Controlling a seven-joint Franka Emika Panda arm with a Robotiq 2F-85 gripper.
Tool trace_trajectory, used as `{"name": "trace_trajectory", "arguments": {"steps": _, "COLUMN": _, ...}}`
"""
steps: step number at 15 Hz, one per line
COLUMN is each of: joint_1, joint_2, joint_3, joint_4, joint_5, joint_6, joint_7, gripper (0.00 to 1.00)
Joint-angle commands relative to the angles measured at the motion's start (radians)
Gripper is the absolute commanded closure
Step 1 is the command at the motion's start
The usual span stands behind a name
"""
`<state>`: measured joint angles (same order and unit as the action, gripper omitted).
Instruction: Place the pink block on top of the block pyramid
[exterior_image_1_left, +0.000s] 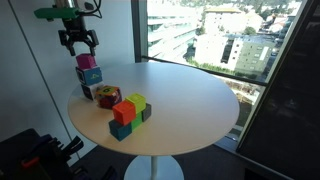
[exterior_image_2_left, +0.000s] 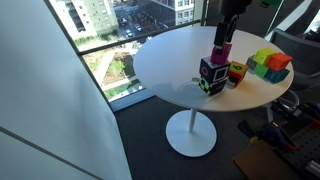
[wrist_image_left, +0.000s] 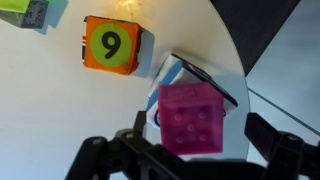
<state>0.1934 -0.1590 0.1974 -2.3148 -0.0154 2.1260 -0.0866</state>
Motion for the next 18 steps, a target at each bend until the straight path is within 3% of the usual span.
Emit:
{"name": "trace_trajectory", "arguments": {"steps": 1, "joint_1": 0.005, "joint_2": -0.004, "joint_3": 0.001, "joint_4": -0.021, "joint_5": 0.001, "joint_6": 0.038, "joint_7": 0.013, "gripper": 0.00}}
{"name": "trace_trajectory", "arguments": {"steps": 3, "joint_1": 0.005, "joint_2": -0.003, "joint_3": 0.002, "joint_4": -0.031, "joint_5": -0.002, "joint_6": 0.056, "joint_7": 0.013, "gripper": 0.00}}
{"name": "trace_trajectory", "arguments": {"steps": 5, "joint_1": 0.004, "joint_2": 0.000, "joint_3": 0.002, "joint_4": -0.038, "joint_5": -0.004, "joint_6": 0.073, "joint_7": 0.013, "gripper": 0.25}}
{"name": "trace_trajectory", "arguments": {"steps": 10, "joint_1": 0.003, "joint_2": -0.007, "joint_3": -0.002, "joint_4": -0.029, "joint_5": 0.000, "joint_6": 0.057, "joint_7": 0.007, "gripper": 0.66}}
{"name": "trace_trajectory", "arguments": {"steps": 18, "joint_1": -0.013, "joint_2": -0.052, "joint_3": -0.025, "joint_4": 0.012, "joint_5": -0.006, "joint_6": -0.048, "joint_7": 0.009, "gripper": 0.71}}
